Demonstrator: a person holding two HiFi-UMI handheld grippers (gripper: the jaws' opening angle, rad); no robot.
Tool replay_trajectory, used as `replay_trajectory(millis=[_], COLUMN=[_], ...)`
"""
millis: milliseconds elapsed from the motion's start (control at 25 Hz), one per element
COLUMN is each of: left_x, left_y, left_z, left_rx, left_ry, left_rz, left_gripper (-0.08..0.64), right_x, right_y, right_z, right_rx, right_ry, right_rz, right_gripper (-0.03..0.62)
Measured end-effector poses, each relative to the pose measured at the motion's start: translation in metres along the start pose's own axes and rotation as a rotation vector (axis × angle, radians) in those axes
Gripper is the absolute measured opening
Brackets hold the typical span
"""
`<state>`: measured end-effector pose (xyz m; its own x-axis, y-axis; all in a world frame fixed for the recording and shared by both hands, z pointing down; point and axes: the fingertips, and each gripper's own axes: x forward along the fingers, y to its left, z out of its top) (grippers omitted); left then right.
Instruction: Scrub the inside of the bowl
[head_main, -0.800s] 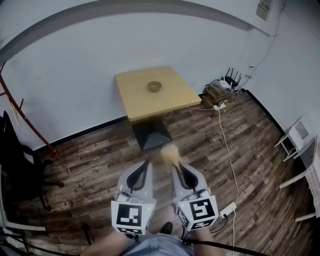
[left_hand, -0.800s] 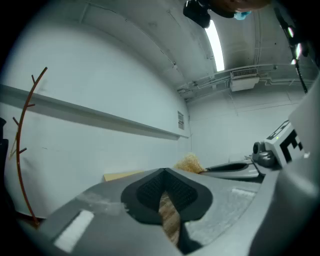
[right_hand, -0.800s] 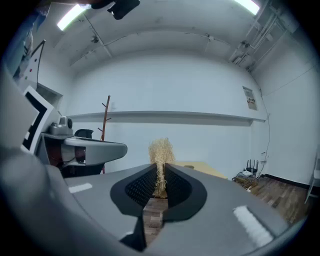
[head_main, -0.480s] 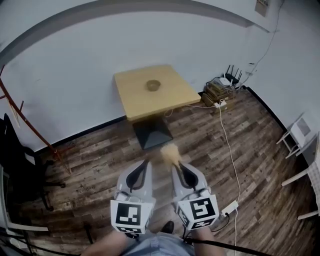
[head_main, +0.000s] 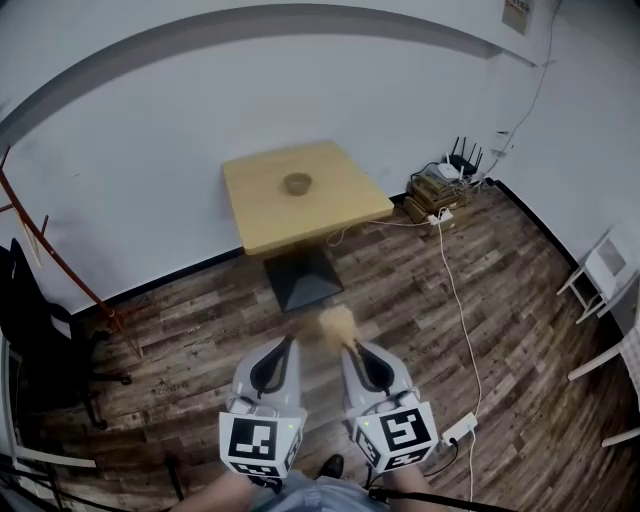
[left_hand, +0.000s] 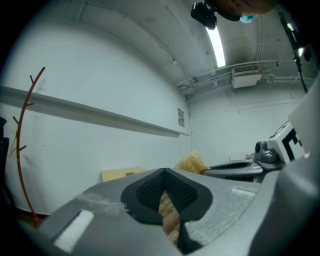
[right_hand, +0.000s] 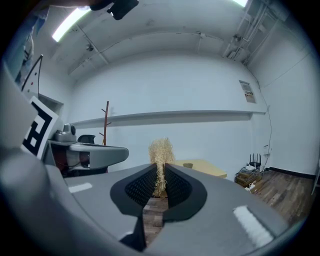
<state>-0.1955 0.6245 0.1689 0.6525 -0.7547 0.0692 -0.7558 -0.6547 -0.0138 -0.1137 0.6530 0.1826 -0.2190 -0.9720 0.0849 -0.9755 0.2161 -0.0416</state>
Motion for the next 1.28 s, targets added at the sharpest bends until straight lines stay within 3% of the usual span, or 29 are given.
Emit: replay_trajectory(millis=[240, 440, 680, 1000, 1280], left_x=[0.005, 0.02, 0.082, 0.155, 0.192], left_y=[-0.025, -0.012, 0.029, 0.104, 0.145], left_z=[-0.016, -0.029, -0.031, -0.007, 0.004], left_rx=[-0.009, -0.016, -0.044, -0.043, -0.047], left_ry=[0.039, 0.081, 0.081, 0.026, 0.002], left_rz=[0.005, 0.015, 0.013, 0.006, -0.011], left_gripper=[0.021, 0.021, 0.021, 0.021, 0.021], right_x=[-0.009, 0.01, 0.068, 0.164, 0.22], right_y=[-0.018, -0.027, -0.061, -0.084, -0.081], right_z=[-0.014, -0.028, -0.041, -0.007, 0.013], right_rx=[0.031, 0.072, 0.08, 0.049, 0.019], right_ry=[0.01, 0.035, 0.087, 0.067, 0.055], right_rz=[0.018, 0.017, -0.009, -0.029, -0.022], right_gripper=[0.043, 0.043, 0.043, 0.043, 0.043])
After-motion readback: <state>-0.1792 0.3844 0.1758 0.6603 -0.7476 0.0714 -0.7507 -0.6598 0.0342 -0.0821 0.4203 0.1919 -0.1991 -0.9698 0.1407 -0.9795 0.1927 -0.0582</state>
